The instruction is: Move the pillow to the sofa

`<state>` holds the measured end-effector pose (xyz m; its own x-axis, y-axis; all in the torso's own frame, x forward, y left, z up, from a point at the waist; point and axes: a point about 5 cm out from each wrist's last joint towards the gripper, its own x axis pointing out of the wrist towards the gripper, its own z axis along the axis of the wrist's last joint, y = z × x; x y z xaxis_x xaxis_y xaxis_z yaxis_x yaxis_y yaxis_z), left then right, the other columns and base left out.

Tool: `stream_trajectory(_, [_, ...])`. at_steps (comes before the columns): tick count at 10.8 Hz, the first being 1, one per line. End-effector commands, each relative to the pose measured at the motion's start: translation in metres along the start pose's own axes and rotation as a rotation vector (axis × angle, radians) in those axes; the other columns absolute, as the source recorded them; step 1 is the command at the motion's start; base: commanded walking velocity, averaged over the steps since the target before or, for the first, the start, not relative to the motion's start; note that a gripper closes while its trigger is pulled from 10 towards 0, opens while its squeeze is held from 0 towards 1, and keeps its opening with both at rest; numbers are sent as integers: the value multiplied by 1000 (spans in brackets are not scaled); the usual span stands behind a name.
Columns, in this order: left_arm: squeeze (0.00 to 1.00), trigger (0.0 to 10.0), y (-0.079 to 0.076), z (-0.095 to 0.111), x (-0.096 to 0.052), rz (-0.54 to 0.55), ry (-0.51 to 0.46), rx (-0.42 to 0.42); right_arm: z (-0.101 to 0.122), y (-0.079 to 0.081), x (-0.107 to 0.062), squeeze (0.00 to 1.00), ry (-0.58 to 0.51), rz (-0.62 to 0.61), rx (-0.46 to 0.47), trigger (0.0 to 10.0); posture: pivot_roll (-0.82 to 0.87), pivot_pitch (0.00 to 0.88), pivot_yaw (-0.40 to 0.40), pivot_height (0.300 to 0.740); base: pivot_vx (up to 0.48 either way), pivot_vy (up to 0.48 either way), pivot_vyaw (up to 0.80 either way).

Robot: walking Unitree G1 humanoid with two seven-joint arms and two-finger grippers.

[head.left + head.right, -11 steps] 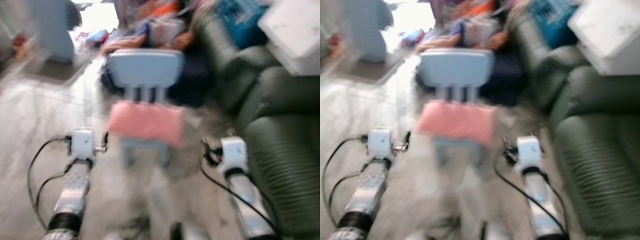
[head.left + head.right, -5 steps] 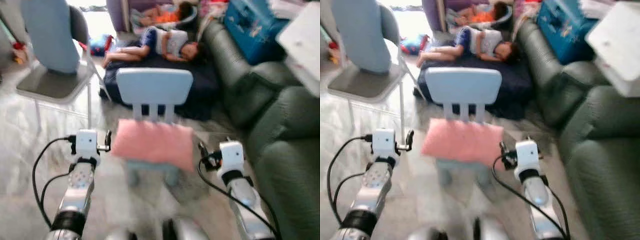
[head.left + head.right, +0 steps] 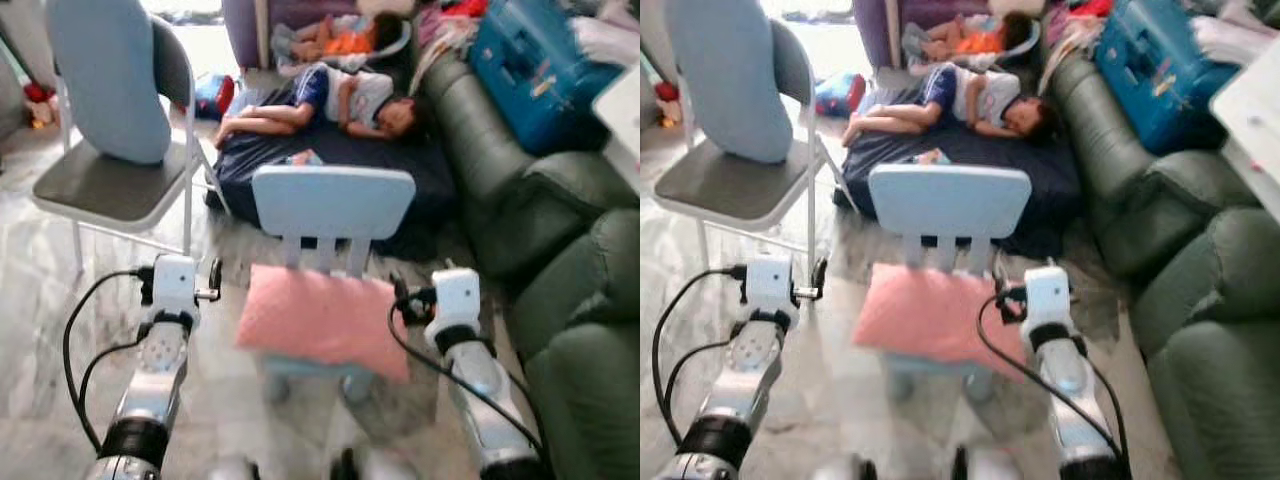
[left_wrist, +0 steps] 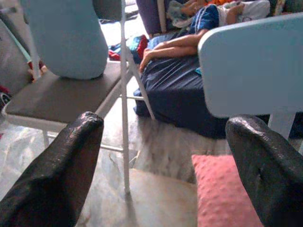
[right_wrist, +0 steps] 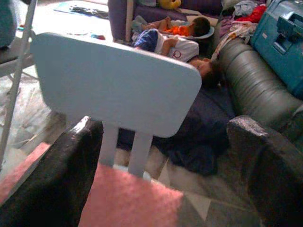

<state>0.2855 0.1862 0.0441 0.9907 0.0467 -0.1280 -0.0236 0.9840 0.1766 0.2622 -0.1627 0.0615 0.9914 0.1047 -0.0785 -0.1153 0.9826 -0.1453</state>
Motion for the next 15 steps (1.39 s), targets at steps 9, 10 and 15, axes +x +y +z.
stream_trajectory(9, [0, 10000, -8, 1, 1, 6, 1, -20, -13, -6, -2, 0, 62, -33, 17, 10000, -83, 128, -42, 740, 0, 0, -68])
stream_trajectory(10, [0, 10000, -7, 0, 0, 11, 5, -18, -14, -9, -2, 0, 69, -52, 37, 10000, -82, 129, -44, 740, 0, 0, 0])
stream_trajectory(15, [0, 10000, 0, -9, -2, 13, 38, 17, -22, -9, -4, 0, 96, -58, 67, 10000, -79, 129, -43, 676, 0, 0, 0])
